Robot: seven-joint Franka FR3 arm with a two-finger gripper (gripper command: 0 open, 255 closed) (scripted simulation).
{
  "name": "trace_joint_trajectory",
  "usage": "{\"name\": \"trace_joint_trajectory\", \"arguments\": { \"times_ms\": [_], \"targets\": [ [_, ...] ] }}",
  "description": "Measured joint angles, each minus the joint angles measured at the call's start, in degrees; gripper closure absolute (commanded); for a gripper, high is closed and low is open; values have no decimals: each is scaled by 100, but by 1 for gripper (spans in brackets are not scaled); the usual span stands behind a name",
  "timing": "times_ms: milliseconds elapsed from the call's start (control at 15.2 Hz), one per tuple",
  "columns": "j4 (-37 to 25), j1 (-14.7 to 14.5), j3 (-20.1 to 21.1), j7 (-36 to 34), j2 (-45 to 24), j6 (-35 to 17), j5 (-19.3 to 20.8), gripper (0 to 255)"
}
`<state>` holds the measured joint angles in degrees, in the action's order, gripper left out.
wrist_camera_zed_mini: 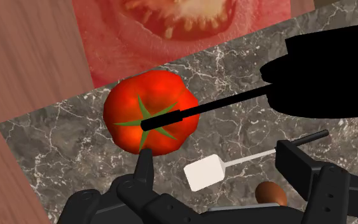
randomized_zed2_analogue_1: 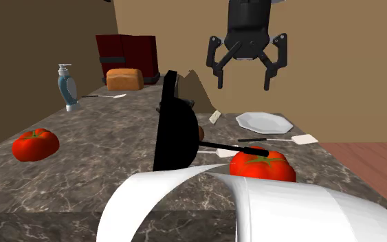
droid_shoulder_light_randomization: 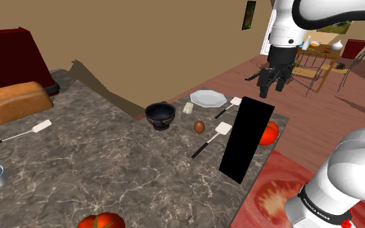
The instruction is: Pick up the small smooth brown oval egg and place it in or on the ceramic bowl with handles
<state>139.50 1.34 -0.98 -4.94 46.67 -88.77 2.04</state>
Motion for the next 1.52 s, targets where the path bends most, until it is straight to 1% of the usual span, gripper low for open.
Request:
{"name": "trace_joint_trajectory", "arguments": {
  "times_ms": [132, 264, 660, 924, 1254, 1518],
  "targets": [
    [42, -6, 36, -52, -33, -90, -19, 0],
    [142, -20, 149, -216, -208, -423, -72, 0],
    [472, -87, 640, -907, -910, -1679, -246, 0],
    [404, -101, 1013, -1445, -1669, -2524, -270, 0],
    [171, -11, 1391, -2104, -2646, -3427, -67, 0],
    [-181, 81, 1688, -2776, -3566, -4080, 313, 0]
  ]
}}
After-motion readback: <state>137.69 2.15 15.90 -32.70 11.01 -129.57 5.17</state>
